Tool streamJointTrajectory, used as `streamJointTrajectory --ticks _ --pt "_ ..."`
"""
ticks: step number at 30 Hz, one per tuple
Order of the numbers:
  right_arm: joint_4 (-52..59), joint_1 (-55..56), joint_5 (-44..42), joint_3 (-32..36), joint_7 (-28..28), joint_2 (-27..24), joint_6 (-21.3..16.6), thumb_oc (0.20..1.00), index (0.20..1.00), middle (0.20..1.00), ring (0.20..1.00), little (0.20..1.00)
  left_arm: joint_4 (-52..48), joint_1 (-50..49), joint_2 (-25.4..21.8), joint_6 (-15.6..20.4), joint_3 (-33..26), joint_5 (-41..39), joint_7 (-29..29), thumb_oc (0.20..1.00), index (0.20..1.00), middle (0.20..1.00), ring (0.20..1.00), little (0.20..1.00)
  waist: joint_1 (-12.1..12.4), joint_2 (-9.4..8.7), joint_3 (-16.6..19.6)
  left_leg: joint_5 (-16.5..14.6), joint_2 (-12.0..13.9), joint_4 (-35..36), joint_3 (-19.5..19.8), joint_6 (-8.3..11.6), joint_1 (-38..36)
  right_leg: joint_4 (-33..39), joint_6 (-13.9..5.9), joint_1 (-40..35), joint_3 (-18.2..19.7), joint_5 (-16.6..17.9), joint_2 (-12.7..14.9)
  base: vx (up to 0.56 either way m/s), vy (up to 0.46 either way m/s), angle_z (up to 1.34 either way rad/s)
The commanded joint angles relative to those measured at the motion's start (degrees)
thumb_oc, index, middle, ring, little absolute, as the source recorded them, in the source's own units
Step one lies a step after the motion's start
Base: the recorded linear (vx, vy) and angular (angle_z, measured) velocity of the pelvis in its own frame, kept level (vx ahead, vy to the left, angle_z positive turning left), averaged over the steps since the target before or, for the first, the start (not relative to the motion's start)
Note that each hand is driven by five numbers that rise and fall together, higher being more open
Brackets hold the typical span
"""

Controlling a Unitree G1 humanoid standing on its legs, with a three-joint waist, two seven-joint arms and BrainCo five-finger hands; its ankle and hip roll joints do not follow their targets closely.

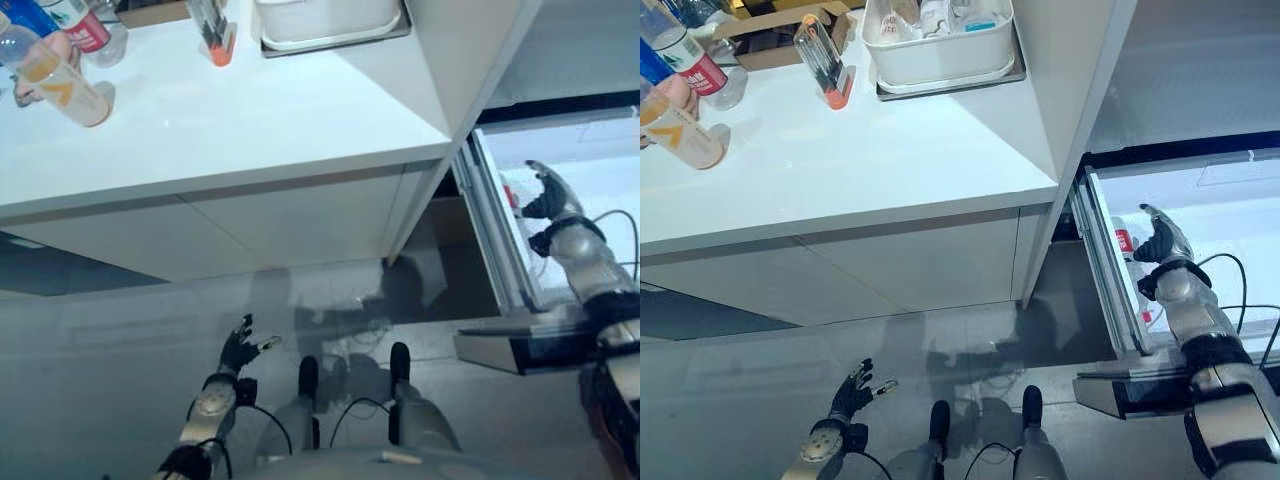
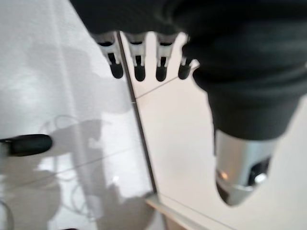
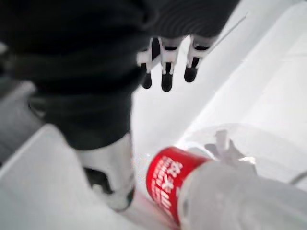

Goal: Take the drinks into the refrigerator

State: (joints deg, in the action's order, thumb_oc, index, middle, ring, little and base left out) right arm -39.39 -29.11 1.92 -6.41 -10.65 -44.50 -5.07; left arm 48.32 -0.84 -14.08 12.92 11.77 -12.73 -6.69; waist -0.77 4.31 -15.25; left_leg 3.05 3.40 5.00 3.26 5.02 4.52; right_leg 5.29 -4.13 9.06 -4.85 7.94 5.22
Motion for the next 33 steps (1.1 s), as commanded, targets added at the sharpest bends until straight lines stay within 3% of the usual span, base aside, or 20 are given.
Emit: streamJointTrajectory --ticks 1,10,13,21,27,33 --pt "1.7 3.4 -5.2 0.7 -2.0 3.5 -4.8 1.000 1.000 1.000 1.000 1.000 1.7 -0.3 -0.6 1.3 -1.4 1.6 -0.8 1.000 1.000 1.000 1.000 1.000 -0.6 -4.53 3.8 -2.7 -3.7 -0.9 -0.4 -2.82 1.4 -2.5 -2.87 -1.0 3.4 -5.0 2.9 0.04 -0.001 -0.02" --pt "11.4 10.7 -18.7 12.8 -1.5 2.5 -9.6 1.000 1.000 1.000 1.000 1.000 5.1 0.2 0.1 1.1 -3.7 1.6 -0.1 1.000 1.000 1.000 1.000 1.000 -2.3 -5.93 6.9 -4.2 -3.3 -1.3 -2.1 -2.94 -1.0 -2.1 -3.04 -2.7 5.0 -5.4 2.5 0.04 0.009 -0.10" --pt "18.7 16.5 -27.8 19.5 -0.5 5.9 -13.4 1.000 1.000 1.000 1.000 1.000 7.3 0.9 0.9 0.8 -5.0 1.8 -0.6 1.000 1.000 1.000 1.000 1.000 -3.5 -6.38 8.3 -4.8 -3.2 -1.2 -3.0 -3.06 -2.1 -1.9 -3.24 -3.5 5.7 -5.5 2.3 0.06 0.020 -0.07" --pt "29.3 28.2 -34.2 30.2 0.7 14.0 -16.9 1.000 1.000 1.000 1.000 1.000 15.2 1.7 2.1 -0.4 -8.6 5.0 -0.8 1.000 1.000 1.000 1.000 1.000 -5.9 -6.94 10.5 -5.1 -3.2 -1.2 -4.9 -3.26 -3.5 -2.0 -3.65 -3.7 7.4 -5.0 2.2 0.02 0.018 -0.16" --pt "26.7 32.0 -42.9 33.7 3.3 19.0 -18.7 1.000 1.000 1.000 1.000 1.000 20.9 1.4 2.3 -1.0 -10.2 6.7 0.1 1.000 1.000 1.000 1.000 1.000 -7.7 -7.04 12.0 -5.6 -3.0 -1.0 -6.7 -3.44 -4.4 -1.9 -3.96 -3.5 9.3 -4.6 2.0 0.01 0.022 -0.20" --pt "22.8 35.3 -44.6 34.9 4.0 21.8 -17.9 1.000 1.000 1.000 1.000 1.000 23.2 0.9 2.0 -1.5 -11.9 7.6 0.5 1.000 1.000 1.000 1.000 1.000 -8.7 -7.31 12.9 -6.1 -2.9 -0.8 -8.3 -3.56 -5.1 -1.9 -4.12 -3.1 10.8 -4.2 1.7 0.01 0.019 -0.17"
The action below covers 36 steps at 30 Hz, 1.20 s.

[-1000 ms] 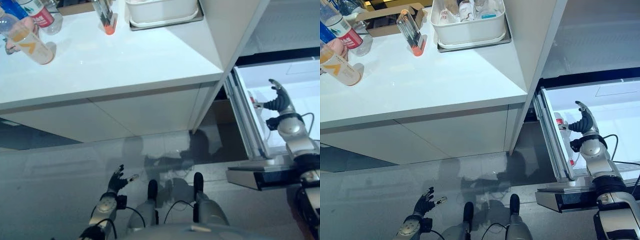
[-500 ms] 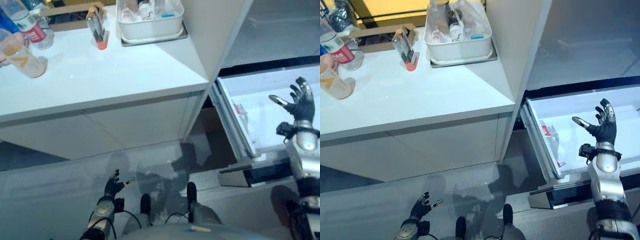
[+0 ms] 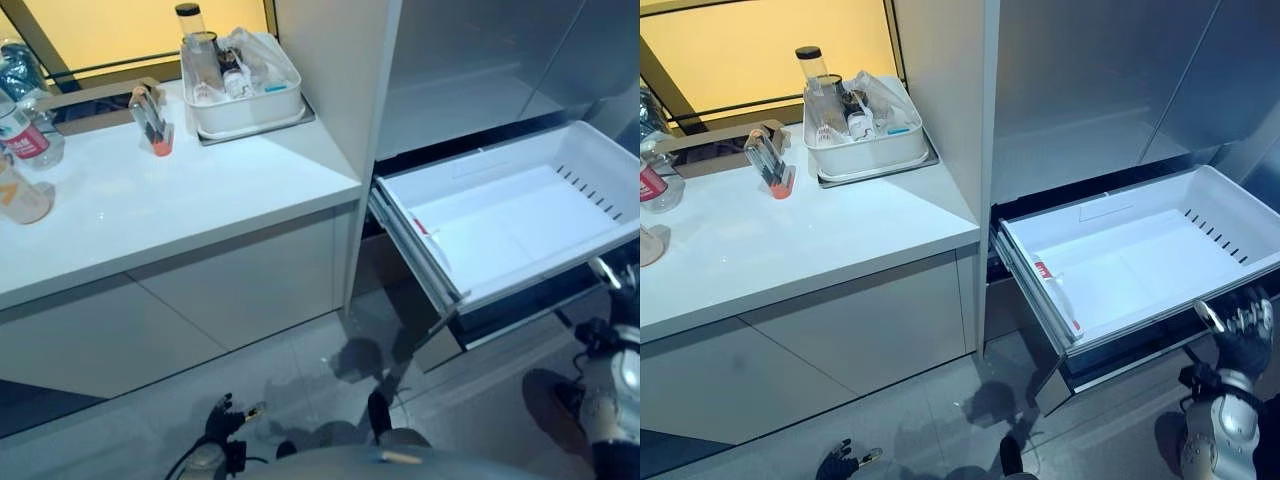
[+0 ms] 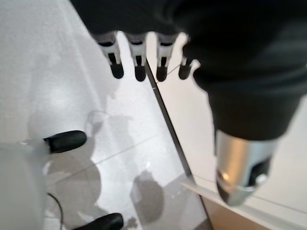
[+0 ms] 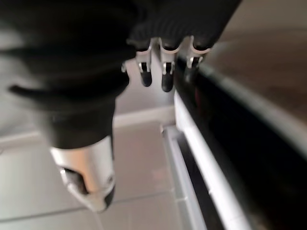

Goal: Take the drinks into the refrigerator

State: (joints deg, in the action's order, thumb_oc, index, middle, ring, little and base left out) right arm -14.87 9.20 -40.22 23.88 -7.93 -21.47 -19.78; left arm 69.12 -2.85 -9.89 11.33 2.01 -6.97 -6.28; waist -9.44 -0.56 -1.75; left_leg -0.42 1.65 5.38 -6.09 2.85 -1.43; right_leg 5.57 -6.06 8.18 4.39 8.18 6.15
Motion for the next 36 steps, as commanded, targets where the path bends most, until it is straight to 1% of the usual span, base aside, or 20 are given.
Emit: streamJointTrajectory --ticks 1,2,3,4,6,7,8,11,13,15,16,18,21,22,23,28,30,32,35,36 --pt "-4.0 -1.9 -2.4 4.4 1.4 -0.7 -2.2 1.000 1.000 1.000 1.000 1.000 2.9 2.7 -2.1 0.0 -2.3 1.9 0.2 1.000 1.000 1.000 1.000 1.000 -0.4 -2.50 -0.5 -2.7 -1.1 -1.2 0.8 -1.43 0.7 -2.3 -2.19 -2.2 1.9 -4.4 0.7 0.01 0.028 -0.18" --pt "-4.9 -1.1 -1.6 4.0 1.8 -0.8 -1.4 1.000 1.000 1.000 1.000 1.000 2.9 2.7 -2.2 0.0 -2.4 1.9 0.4 1.000 1.000 1.000 1.000 1.000 -0.7 -2.57 -0.4 -2.8 -1.1 -1.3 0.4 -1.44 0.5 -2.4 -2.22 -2.0 2.3 -4.3 0.7 0.06 0.037 -0.09" --pt "-6.5 -0.3 -0.4 3.6 1.7 -0.7 -0.7 0.768 0.768 0.768 0.768 0.768 2.9 2.5 -2.3 0.1 -2.4 1.8 0.5 1.000 1.000 1.000 1.000 1.000 -0.7 -2.45 -0.3 -3.5 -1.1 -1.0 0.2 -1.54 -0.1 -2.3 -2.29 -2.4 2.6 -4.9 0.6 0.06 0.033 -0.14" --pt "-9.2 0.2 3.3 2.7 1.0 -1.3 0.5 0.200 0.200 0.200 0.200 0.200 2.9 2.5 -2.3 0.0 -2.3 2.1 0.8 1.000 1.000 1.000 1.000 1.000 -0.9 -2.46 -0.3 -3.7 -1.1 -1.1 -0.1 -1.60 -0.4 -2.4 -2.30 -2.5 2.8 -4.9 0.5 0.06 0.029 -0.17" --pt "-12.0 0.9 14.3 0.6 -0.8 -3.2 4.0 0.200 0.200 0.200 0.200 0.200 2.5 2.4 -2.5 0.1 -2.3 2.4 1.2 1.000 1.000 1.000 1.000 1.000 -0.9 -2.46 -0.2 -3.8 -1.1 -1.1 -0.4 -1.68 -0.7 -2.5 -2.34 -2.5 3.3 -4.8 0.4 0.01 0.014 -0.20" --pt "-12.5 0.9 17.5 0.2 -1.7 -4.1 5.0 0.200 0.200 0.200 0.200 0.200 2.5 2.4 -2.5 0.2 -2.3 2.8 1.2 1.000 1.000 1.000 1.000 1.000 -0.9 -2.44 -0.2 -3.8 -1.2 -1.1 -0.5 -1.68 -0.8 -2.5 -2.33 -2.6 3.4 -4.8 0.4 0.02 0.006 -0.13" --pt "-13.8 1.2 23.9 -1.2 -2.2 -5.3 6.7 0.200 0.200 0.200 0.200 0.200 2.4 2.6 -2.6 0.1 -2.1 3.2 1.4 1.000 1.000 1.000 1.000 1.000 -0.7 -2.45 -0.2 -3.8 -1.1 -1.1 -0.5 -1.68 -0.9 -2.5 -2.35 -2.7 3.4 -4.7 0.4 0.02 0.003 -0.13" --pt "-15.0 0.3 33.0 -3.5 -3.4 -7.4 9.4 0.200 0.200 0.200 0.200 0.200 1.4 2.7 -2.3 0.0 -0.9 4.9 1.3 1.000 1.000 1.000 1.000 1.000 -0.4 -2.23 -0.2 -3.7 -1.3 -1.1 -0.3 -1.80 -0.9 -2.2 -2.40 -3.0 3.2 -4.7 0.6 0.01 0.008 -0.12" --pt "-15.1 -1.4 41.5 -6.5 -4.1 -9.4 11.2 0.200 0.200 0.200 0.200 0.200 0.9 3.1 -1.9 -0.2 0.7 6.5 1.5 1.000 1.000 1.000 1.000 1.000 0.2 -2.08 -0.2 -3.6 -1.5 -1.1 0.2 -1.89 -0.8 -2.1 -2.53 -3.2 2.7 -4.6 0.8 0.00 0.000 0.00" --pt "-15.3 -1.6 41.5 -6.6 -4.2 -9.5 11.1 0.200 0.200 0.200 0.200 0.200 0.9 3.1 -1.9 -0.2 0.6 6.5 1.5 1.000 1.000 1.000 1.000 1.000 0.1 -2.07 -0.2 -3.6 -1.5 -1.1 0.2 -1.89 -0.7 -2.1 -2.53 -3.2 2.7 -4.6 0.8 0.00 0.000 0.00" --pt "-15.5 -3.5 45.0 -8.8 -4.7 -10.4 11.9 0.200 0.200 0.200 0.200 0.200 0.8 3.6 -1.7 -0.5 1.4 6.9 1.4 1.000 1.000 1.000 1.000 1.000 0.7 -2.06 -0.2 -3.5 -1.5 -1.1 0.5 -1.91 -0.6 -2.0 -2.59 -3.3 2.3 -4.6 1.0 0.00 0.000 0.04" --pt "-16.8 -7.5 47.8 -12.8 -4.5 -11.4 12.4 0.200 0.200 0.200 0.200 0.200 0.5 3.8 -1.6 -0.6 2.3 7.3 1.1 1.000 1.000 1.000 1.000 1.000 1.7 -2.28 -0.5 -3.3 -1.6 -1.1 1.1 -1.95 -0.3 -1.8 -2.59 -3.6 1.6 -4.5 1.2 -0.01 -0.008 0.07" --pt "-17.3 -9.7 49.6 -15.4 -4.3 -12.2 12.6 0.200 0.200 0.200 0.200 0.200 0.6 3.9 -1.7 -0.6 2.6 7.7 0.9 1.000 1.000 1.000 1.000 1.000 2.3 -2.46 -0.7 -3.2 -1.7 -1.2 1.4 -1.95 -0.1 -1.7 -2.62 -3.7 1.3 -4.4 1.3 0.00 -0.008 0.09" --pt "-17.3 -12.2 51.4 -18.1 -3.6 -13.1 12.9 0.200 0.200 0.200 0.200 0.200 0.6 3.7 -1.7 -0.8 3.1 8.0 0.8 1.000 1.000 1.000 1.000 1.000 3.3 -2.66 -0.7 -3.0 -1.7 -1.2 1.9 -1.90 0.1 -1.6 -2.61 -3.9 0.6 -4.4 1.4 0.00 -0.004 0.15" --pt "-17.5 -12.3 51.4 -18.3 -3.7 -13.1 12.9 0.200 0.200 0.200 0.200 0.200 0.6 3.7 -1.7 -0.8 3.0 8.0 0.8 1.000 1.000 1.000 1.000 1.000 3.2 -2.65 -0.8 -3.0 -1.7 -1.2 2.0 -1.90 0.1 -1.6 -2.61 -3.9 0.5 -4.4 1.4 0.00 -0.005 0.13" --pt "-19.5 -16.6 53.8 -22.5 -3.3 -14.0 13.2 0.200 0.200 0.200 0.200 0.200 1.6 3.5 -2.1 -1.4 3.5 9.3 0.7 1.000 1.000 1.000 1.000 1.000 4.5 -3.05 -1.1 -2.6 -1.9 -1.1 2.9 -1.77 0.5 -1.5 -2.65 -4.1 -0.7 -4.4 1.6 0.00 -0.009 0.11" --pt "-20.3 -22.6 56.1 -27.2 -3.3 -14.9 13.7 0.200 0.200 0.200 0.200 0.200 1.6 3.2 -2.6 -1.6 4.1 9.5 0.7 1.000 1.000 1.000 1.000 1.000 6.1 -3.21 -1.4 -2.1 -2.1 -0.9 3.9 -1.60 1.4 -1.4 -2.57 -4.1 -1.9 -4.2 1.9 -0.01 -0.006 0.12" --pt "-20.3 -26.4 57.1 -30.0 -3.2 -15.2 13.5 0.200 0.200 0.200 0.200 0.200 1.8 3.1 -2.8 -1.8 4.3 9.4 0.5 1.000 1.000 1.000 1.000 1.000 6.9 -3.34 -1.7 -1.7 -2.2 -0.9 4.3 -1.46 1.8 -1.4 -2.50 -4.1 -2.6 -4.2 2.1 -0.02 -0.006 0.13" --pt "-19.7 -32.1 57.6 -33.7 -3.4 -14.9 13.3 0.200 0.200 0.200 0.200 0.200 1.9 3.4 -2.9 -1.7 4.8 9.2 0.0 1.000 1.000 1.000 1.000 1.000 8.0 -3.64 -2.2 -1.3 -2.4 -0.8 5.2 -1.36 2.4 -1.3 -2.45 -4.1 -3.6 -4.1 2.3 -0.01 -0.008 0.14" --pt "-19.8 -32.3 57.5 -33.8 -3.5 -14.9 13.2 0.200 0.200 0.200 0.200 0.200 1.9 3.5 -2.9 -1.7 4.7 9.2 0.0 1.000 1.000 1.000 1.000 1.000 7.8 -3.63 -2.2 -1.3 -2.4 -0.8 5.2 -1.36 2.4 -1.3 -2.45 -4.1 -3.7 -4.1 2.3 -0.03 -0.011 0.11"
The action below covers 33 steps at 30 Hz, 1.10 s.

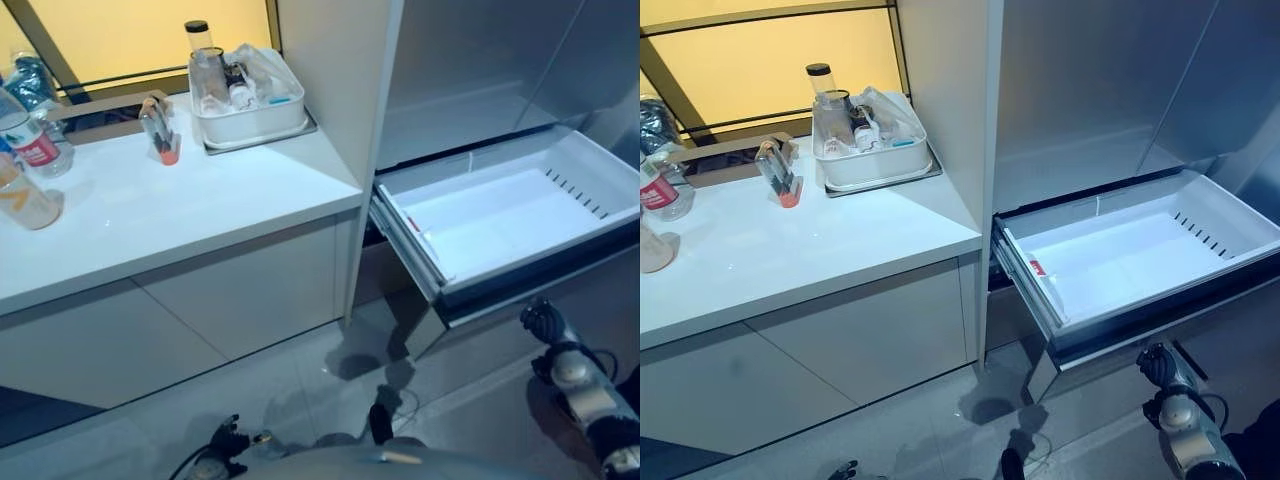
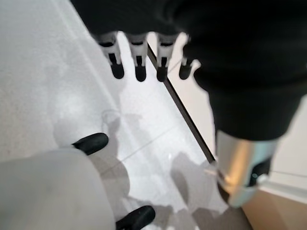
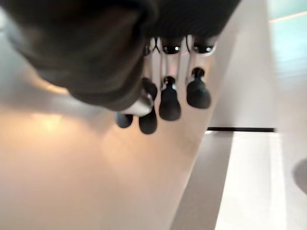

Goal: Take the drinks into the refrigerator

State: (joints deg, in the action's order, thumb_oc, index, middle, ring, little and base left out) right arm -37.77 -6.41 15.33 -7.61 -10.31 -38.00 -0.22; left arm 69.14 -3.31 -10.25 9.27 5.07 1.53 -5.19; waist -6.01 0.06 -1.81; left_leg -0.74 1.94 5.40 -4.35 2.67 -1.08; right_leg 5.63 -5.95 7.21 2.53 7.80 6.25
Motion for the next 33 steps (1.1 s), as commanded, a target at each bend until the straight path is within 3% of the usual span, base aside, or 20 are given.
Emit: streamJointTrajectory --ticks 1,8,16,24,25,26,31,33 --pt "2.2 -21.4 2.4 -5.5 -1.5 2.3 -6.2 0.200 0.200 0.200 0.200 0.200 1.7 4.0 -2.6 0.4 2.4 -0.1 -1.6 1.000 1.000 1.000 1.000 1.000 5.6 -4.49 -2.6 -0.4 -2.9 -0.8 4.4 -1.14 2.7 -1.3 -2.48 -3.1 -2.6 -3.7 2.4 -0.04 -0.013 0.10" --pt "-1.4 -35.9 5.1 -14.4 -2.1 2.8 -5.4 0.200 0.200 0.200 0.200 0.200 0.8 6.0 -2.9 0.4 4.6 -1.9 -2.6 1.000 1.000 1.000 1.000 1.000 7.9 -5.32 -4.9 1.2 -3.1 -0.8 7.1 -0.77 6.0 -1.4 -2.18 -1.7 -5.4 -3.0 2.8 -0.07 -0.026 0.30" --pt "-13.5 -56.2 4.2 -24.2 -3.5 9.7 -3.6 0.200 0.200 0.200 0.200 0.200 0.9 8.5 -4.0 0.3 7.4 -4.5 -4.6 1.000 1.000 1.000 1.000 1.000 11.5 -7.01 -8.2 3.7 -2.8 -0.4 9.0 0.06 10.2 -1.0 -1.78 1.3 -7.5 -1.8 2.2 -0.05 -0.033 0.21" --pt "-10.8 -55.3 3.8 -25.2 -2.0 11.2 -3.5 0.200 0.200 0.200 0.200 0.200 0.7 8.9 -3.4 0.1 7.2 -4.6 -5.5 1.000 1.000 1.000 1.000 1.000 11.8 -7.13 -8.0 3.6 -2.8 -0.4 10.3 0.14 9.9 -0.9 -1.54 0.2 -8.4 -2.4 2.3 0.01 -0.001 0.01" --pt "-10.2 -53.4 2.3 -24.0 -2.2 11.6 -3.6 0.771 0.771 0.771 0.771 0.771 0.7 8.7 -3.1 0.1 7.2 -4.7 -5.5 1.000 1.000 1.000 1.000 1.000 11.7 -7.07 -7.8 3.5 -2.9 -0.4 10.4 0.03 9.7 -0.9 -1.54 -0.1 -8.4 -2.5 2.3 0.01 0.009 0.08" --pt "-9.1 -51.5 1.6 -23.2 -1.8 11.6 -3.6 1.000 1.000 1.000 1.000 1.000 0.5 8.5 -2.9 0.1 7.0 -4.9 -5.4 1.000 1.000 1.000 1.000 1.000 11.7 -7.04 -7.5 3.4 -2.9 -0.4 10.4 -0.02 9.5 -1.0 -1.50 -0.4 -8.4 -2.7 2.4 0.01 0.015 0.12" --pt "-4.1 -35.7 -3.0 -17.6 -1.3 12.6 -4.4 1.000 1.000 1.000 1.000 1.000 0.5 8.5 -2.7 0.2 4.7 -5.9 -4.6 1.000 1.000 1.000 1.000 1.000 10.6 -6.69 -6.7 2.8 -3.0 -0.5 10.5 -0.26 8.6 -1.3 -1.54 -1.2 -8.4 -3.2 2.5 0.01 0.004 0.08" --pt "-8.3 -25.7 -5.8 -14.4 -0.7 14.8 -5.0 1.000 1.000 1.000 1.000 1.000 0.4 8.6 -2.3 0.1 3.3 -6.7 -4.0 1.000 1.000 1.000 1.000 1.000 9.8 -6.23 -6.2 2.6 -3.1 -0.6 10.7 -0.38 8.2 -1.4 -1.56 -1.6 -8.5 -3.5 2.6 0.01 0.005 0.05"
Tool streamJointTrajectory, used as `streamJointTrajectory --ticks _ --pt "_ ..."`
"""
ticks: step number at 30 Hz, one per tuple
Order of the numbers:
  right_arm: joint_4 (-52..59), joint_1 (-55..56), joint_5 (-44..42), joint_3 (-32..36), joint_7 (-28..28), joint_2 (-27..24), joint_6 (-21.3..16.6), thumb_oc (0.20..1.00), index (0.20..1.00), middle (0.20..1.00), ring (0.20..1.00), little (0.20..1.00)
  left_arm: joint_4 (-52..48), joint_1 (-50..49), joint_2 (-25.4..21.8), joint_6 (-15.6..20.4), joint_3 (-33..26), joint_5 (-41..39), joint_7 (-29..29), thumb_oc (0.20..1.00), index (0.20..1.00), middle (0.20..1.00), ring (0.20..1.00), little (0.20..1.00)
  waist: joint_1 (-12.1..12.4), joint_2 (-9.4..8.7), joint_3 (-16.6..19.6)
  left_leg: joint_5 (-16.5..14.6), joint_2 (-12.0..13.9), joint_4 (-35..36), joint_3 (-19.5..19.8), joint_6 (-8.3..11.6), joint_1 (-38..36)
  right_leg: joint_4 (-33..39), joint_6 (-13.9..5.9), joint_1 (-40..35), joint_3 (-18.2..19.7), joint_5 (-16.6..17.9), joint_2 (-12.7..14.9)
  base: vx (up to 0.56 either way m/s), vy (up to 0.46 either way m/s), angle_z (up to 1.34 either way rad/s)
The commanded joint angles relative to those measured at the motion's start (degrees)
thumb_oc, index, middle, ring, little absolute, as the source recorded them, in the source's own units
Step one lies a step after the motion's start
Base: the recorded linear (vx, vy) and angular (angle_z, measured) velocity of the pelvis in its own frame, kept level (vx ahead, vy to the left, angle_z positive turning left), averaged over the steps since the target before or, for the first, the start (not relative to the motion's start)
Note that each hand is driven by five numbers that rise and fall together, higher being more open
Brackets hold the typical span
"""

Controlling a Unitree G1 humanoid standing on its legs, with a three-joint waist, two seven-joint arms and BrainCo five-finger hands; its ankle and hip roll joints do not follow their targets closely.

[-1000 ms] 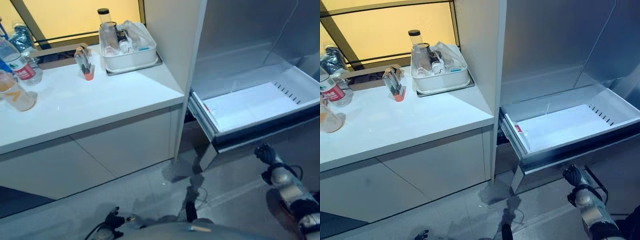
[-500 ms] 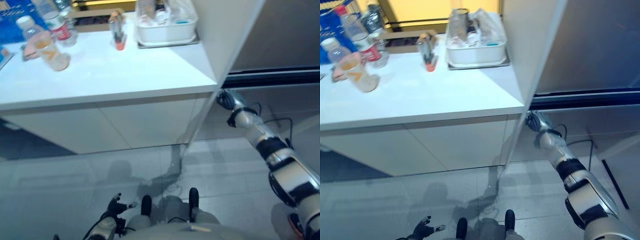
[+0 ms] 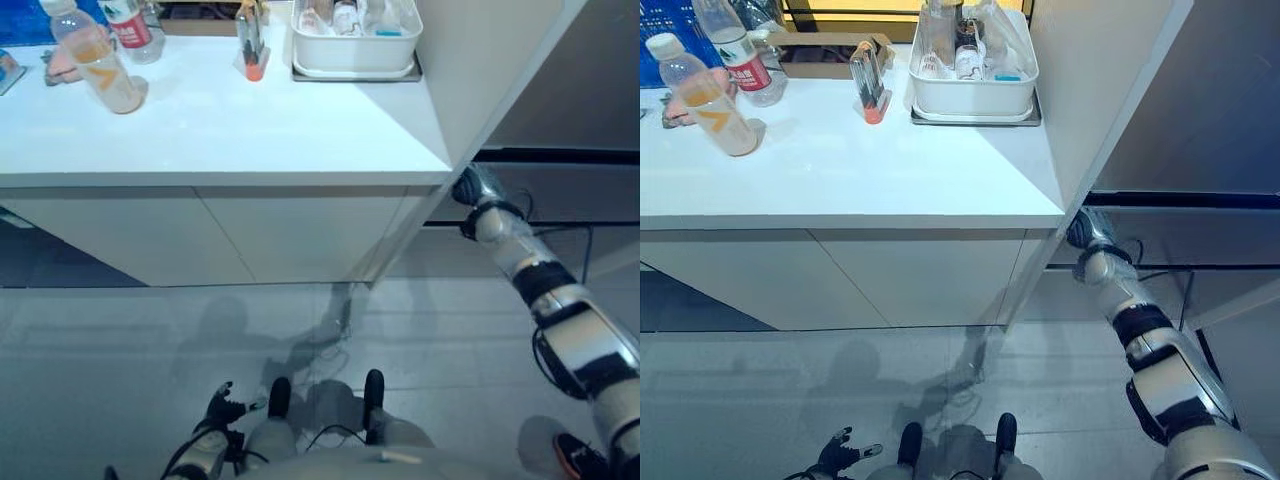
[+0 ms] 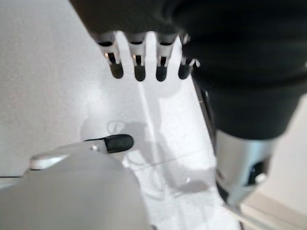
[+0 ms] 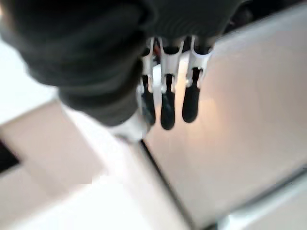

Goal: Take the drinks into the refrigerator

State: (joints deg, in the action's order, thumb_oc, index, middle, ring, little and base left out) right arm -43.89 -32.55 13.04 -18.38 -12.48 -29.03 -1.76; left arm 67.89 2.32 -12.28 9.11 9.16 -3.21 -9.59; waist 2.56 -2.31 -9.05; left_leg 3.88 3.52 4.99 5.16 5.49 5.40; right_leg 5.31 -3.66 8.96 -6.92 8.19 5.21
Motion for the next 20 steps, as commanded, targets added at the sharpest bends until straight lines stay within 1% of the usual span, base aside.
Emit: streamJointTrajectory --ticks 1,2,3,5,7,8,12,13,14,15,16,17,18,19,20 --pt "-2.2 0.5 -3.5 -3.6 1.5 5.8 -3.5 1.000 1.000 1.000 1.000 1.000 1.6 2.9 -0.3 0.3 -0.7 -2.0 0.4 1.000 1.000 1.000 1.000 1.000 1.2 -3.86 1.1 -2.0 -4.6 -0.2 1.2 -3.20 1.7 -1.0 -3.84 -3.4 1.0 -3.9 3.6 0.02 -0.004 0.06" --pt "-7.0 5.6 -5.2 -1.8 2.1 7.2 -3.4 1.000 1.000 1.000 1.000 1.000 1.3 2.9 -0.2 0.4 -1.5 -3.2 1.2 1.000 1.000 1.000 1.000 1.000 0.8 -3.59 1.4 -2.2 -4.6 -0.2 1.2 -3.22 1.3 -1.1 -3.82 -3.8 0.7 -4.2 3.6 0.00 0.000 0.00" --pt "-7.1 5.7 -5.2 -1.8 2.0 7.2 -3.5 1.000 1.000 1.000 1.000 1.000 1.3 2.8 -0.2 0.4 -1.5 -3.2 1.2 1.000 1.000 1.000 1.000 1.000 0.8 -3.60 1.4 -2.2 -4.5 -0.2 1.2 -3.21 1.2 -1.1 -3.82 -3.9 0.7 -4.2 3.6 0.00 0.000 0.00" --pt "-14.1 11.3 -7.9 0.5 2.8 9.9 -3.5 1.000 1.000 1.000 1.000 1.000 2.2 3.1 -0.2 0.4 -2.3 -3.8 2.3 1.000 1.000 1.000 1.000 1.000 0.2 -3.37 1.8 -2.3 -4.4 -0.3 1.1 -3.13 0.7 -1.2 -3.75 -4.3 0.5 -4.5 3.5 0.01 -0.019 0.10" --pt "-17.8 15.1 -8.5 1.5 3.5 11.8 -3.6 1.000 1.000 1.000 1.000 1.000 3.3 3.5 0.0 0.0 -2.4 -2.4 2.5 1.000 1.000 1.000 1.000 1.000 -0.4 -3.20 2.4 -2.5 -4.2 -0.3 1.0 -3.12 0.2 -1.1 -3.73 -4.7 0.5 -4.7 3.4 0.03 -0.019 0.08" --pt "-22.3 17.2 -9.4 2.8 3.9 12.6 -3.5 1.000 1.000 1.000 1.000 1.000 3.8 3.6 0.2 0.3 -2.5 -1.9 2.7 1.000 1.000 1.000 1.000 1.000 -0.7 -3.04 2.8 -2.7 -4.2 -0.3 1.0 -3.17 0.0 -1.1 -3.70 -5.0 0.5 -4.8 3.3 0.04 -0.021 0.03" --pt "-32.5 22.7 -11.6 6.1 5.3 15.5 -2.8 1.000 1.000 1.000 1.000 1.000 5.4 3.2 1.5 -0.3 -2.0 -1.5 3.5 1.000 1.000 1.000 1.000 1.000 -2.0 -2.09 4.1 -3.1 -4.0 -0.3 0.6 -3.27 -1.1 -0.9 -3.65 -5.9 0.7 -5.3 3.2 0.05 0.003 0.00" --pt "-33.9 24.1 -12.8 7.6 5.7 15.8 -2.6 1.000 1.000 1.000 1.000 1.000 5.4 2.8 1.8 -0.2 -2.3 -2.3 4.0 1.000 1.000 1.000 1.000 1.000 -2.4 -1.90 4.5 -3.3 -4.0 -0.3 0.5 -3.32 -1.5 -0.9 -3.62 -6.2 0.8 -5.3 3.2 0.09 0.014 -0.03" --pt "-36.4 26.3 -16.0 10.6 6.3 16.4 -2.4 1.000 1.000 1.000 1.000 1.000 6.8 2.3 2.4 -0.9 -2.9 -3.1 5.2 1.000 1.000 1.000 1.000 1.000 -3.2 -1.51 5.4 -3.6 -3.9 -0.2 0.0 -3.36 -2.4 -0.9 -3.55 -6.8 1.2 -5.5 3.0 0.07 0.006 -0.07" --pt "-36.4 26.4 -16.0 10.6 6.3 16.4 -2.3 1.000 1.000 1.000 1.000 1.000 6.8 2.3 2.4 -0.8 -2.8 -3.1 5.3 1.000 1.000 1.000 1.000 1.000 -3.2 -1.49 5.4 -3.6 -3.9 -0.2 0.0 -3.36 -2.5 -0.9 -3.55 -6.8 1.3 -5.5 3.0 0.11 0.010 -0.05" --pt "-38.3 28.6 -19.6 13.6 6.6 17.5 -2.5 1.000 1.000 1.000 1.000 1.000 8.0 1.9 3.0 -1.3 -3.4 -3.5 6.0 1.000 1.000 1.000 1.000 1.000 -4.0 -1.13 6.4 -4.0 -3.7 -0.1 -0.4 -3.32 -3.4 -0.8 -3.48 -7.4 1.7 -5.7 2.9 0.09 0.005 -0.14" --pt "-39.2 29.4 -21.4 14.7 7.0 18.0 -2.5 1.000 1.000 1.000 1.000 1.000 8.6 1.8 3.5 -1.6 -3.6 -3.6 6.3 1.000 1.000 1.000 1.000 1.000 -4.4 -0.95 6.9 -4.2 -3.6 0.0 -0.7 -3.28 -3.9 -0.7 -3.48 -7.7 1.9 -5.8 2.8 0.09 0.005 -0.16" --pt "-39.2 29.5 -21.5 14.7 7.1 18.0 -2.5 1.000 1.000 1.000 1.000 1.000 8.6 1.7 3.5 -1.6 -3.6 -3.6 6.3 1.000 1.000 1.000 1.000 1.000 -4.3 -0.94 6.8 -4.2 -3.6 0.0 -0.7 -3.27 -3.9 -0.7 -3.47 -7.8 1.9 -5.8 2.8 0.07 0.005 -0.16" --pt "-39.7 30.3 -23.9 15.9 7.5 18.8 -2.7 1.000 1.000 1.000 1.000 1.000 9.8 1.5 4.1 -2.3 -4.3 -4.8 6.9 1.000 1.000 1.000 1.000 1.000 -4.9 -0.64 7.7 -4.5 -3.4 0.0 -1.2 -3.20 -4.5 -0.6 -3.44 -8.3 2.1 -6.0 2.7 0.04 0.005 -0.02" --pt "-39.7 30.3 -23.9 15.9 7.5 18.8 -2.7 1.000 1.000 1.000 1.000 1.000 9.9 1.5 4.1 -2.3 -4.3 -4.8 6.9 1.000 1.000 1.000 1.000 1.000 -4.8 -0.63 7.7 -4.5 -3.4 0.0 -1.2 -3.20 -4.6 -0.6 -3.44 -8.3 2.2 -6.0 2.7 0.06 0.008 0.02"
